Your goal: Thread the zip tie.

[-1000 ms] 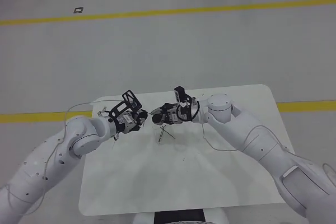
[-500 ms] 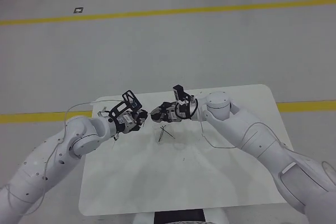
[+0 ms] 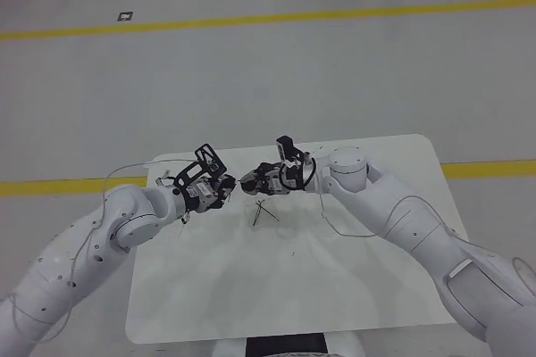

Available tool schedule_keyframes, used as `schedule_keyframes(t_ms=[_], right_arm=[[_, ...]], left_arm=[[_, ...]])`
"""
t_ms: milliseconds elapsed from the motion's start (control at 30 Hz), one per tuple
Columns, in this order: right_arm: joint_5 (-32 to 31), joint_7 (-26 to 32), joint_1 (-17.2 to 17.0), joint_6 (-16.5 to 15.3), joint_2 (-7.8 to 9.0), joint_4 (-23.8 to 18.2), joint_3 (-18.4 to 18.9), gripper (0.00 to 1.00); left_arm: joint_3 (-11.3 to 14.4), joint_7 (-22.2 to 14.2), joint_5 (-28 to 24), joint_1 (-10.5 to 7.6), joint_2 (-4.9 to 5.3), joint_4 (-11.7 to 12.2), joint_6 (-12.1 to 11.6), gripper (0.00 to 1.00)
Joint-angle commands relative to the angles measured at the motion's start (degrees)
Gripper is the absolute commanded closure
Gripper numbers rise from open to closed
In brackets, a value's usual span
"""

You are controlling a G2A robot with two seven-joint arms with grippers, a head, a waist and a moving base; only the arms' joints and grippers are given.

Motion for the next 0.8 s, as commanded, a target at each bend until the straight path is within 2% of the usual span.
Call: schedule_keyframes(t_ms=[0, 167, 333, 567, 667, 767], right_arm=[[-0.20, -0.45, -0.44, 0.00, 0.16, -0.14, 0.61, 1.00], [-1.17, -1.36, -2.30, -0.46, 0.86, -0.95, 3.10, 1.00], [-3.14, -1.64, -4.56, -2.36, 1.83, -2.41, 5.95, 1.00], [-3.33, -1.72, -4.69, -2.49, 1.89, -2.56, 6.11, 1.00], [-3.74, -3.26, -6.07, -4.29, 2.18, -2.46, 7.64, 1.00], [-5.09, -2.98, -7.53, -6.35, 2.88, -3.31, 9.82, 1.00]], left_arm=[[0.00, 0.00, 0.00, 0.00, 0.00, 0.00, 0.00, 0.00], [0.00, 0.00, 0.00, 0.00, 0.00, 0.00, 0.00, 0.00], [0.00, 0.00, 0.00, 0.00, 0.00, 0.00, 0.00, 0.00], [0.00, 0.00, 0.00, 0.00, 0.00, 0.00, 0.00, 0.00], [-0.90, 1.65, -3.31, 0.59, -0.18, 2.07, 2.42, 0.00], [-3.85, 1.97, -11.36, 1.09, 0.14, 5.35, 1.29, 0.00]])
